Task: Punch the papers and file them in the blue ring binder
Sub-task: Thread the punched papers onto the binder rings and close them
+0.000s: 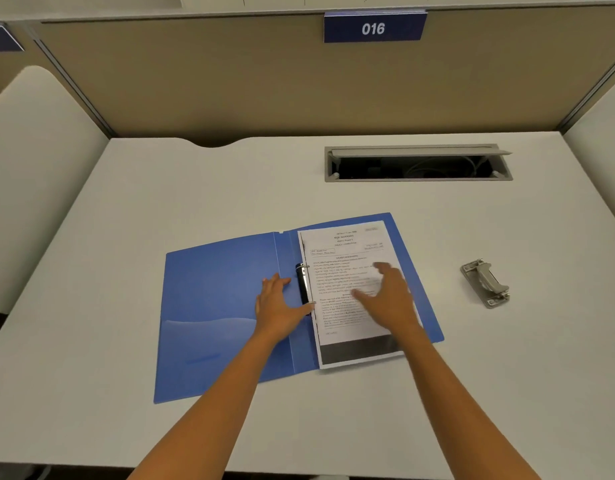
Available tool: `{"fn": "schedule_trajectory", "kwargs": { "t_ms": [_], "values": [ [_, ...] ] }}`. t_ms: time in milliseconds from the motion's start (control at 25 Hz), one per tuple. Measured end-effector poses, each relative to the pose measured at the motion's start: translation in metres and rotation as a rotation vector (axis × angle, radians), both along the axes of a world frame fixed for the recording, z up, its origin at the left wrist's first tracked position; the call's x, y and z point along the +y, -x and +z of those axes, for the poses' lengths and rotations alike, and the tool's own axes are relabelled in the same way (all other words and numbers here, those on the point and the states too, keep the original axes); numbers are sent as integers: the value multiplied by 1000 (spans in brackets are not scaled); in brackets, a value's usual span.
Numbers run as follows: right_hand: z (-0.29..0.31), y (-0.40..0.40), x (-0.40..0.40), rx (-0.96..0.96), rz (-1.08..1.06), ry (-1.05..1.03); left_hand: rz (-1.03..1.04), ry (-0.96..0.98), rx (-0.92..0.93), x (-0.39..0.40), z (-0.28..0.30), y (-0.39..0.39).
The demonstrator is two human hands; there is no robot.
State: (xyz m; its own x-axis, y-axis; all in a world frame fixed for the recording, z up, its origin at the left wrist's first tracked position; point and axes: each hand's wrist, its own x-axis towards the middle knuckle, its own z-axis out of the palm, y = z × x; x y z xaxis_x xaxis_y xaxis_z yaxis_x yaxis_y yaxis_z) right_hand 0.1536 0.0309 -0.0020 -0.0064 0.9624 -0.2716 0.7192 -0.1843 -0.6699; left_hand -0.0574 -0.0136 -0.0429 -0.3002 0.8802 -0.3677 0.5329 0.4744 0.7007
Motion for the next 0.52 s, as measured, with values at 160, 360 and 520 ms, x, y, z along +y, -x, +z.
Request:
{"fn": "schedule_trajectory", "kwargs": {
  "t_ms": [160, 360, 520],
  "values": [
    [-16, 47, -42, -65, 356, -14, -18, -35, 41, 3, -5, -6],
    [-50, 51, -47, -227, 551, -107, -47, -51, 49, 4, -6, -4],
    [-64, 47, -50, -315, 602, -153, -71, -93, 48, 2, -4, -4]
  ]
}}
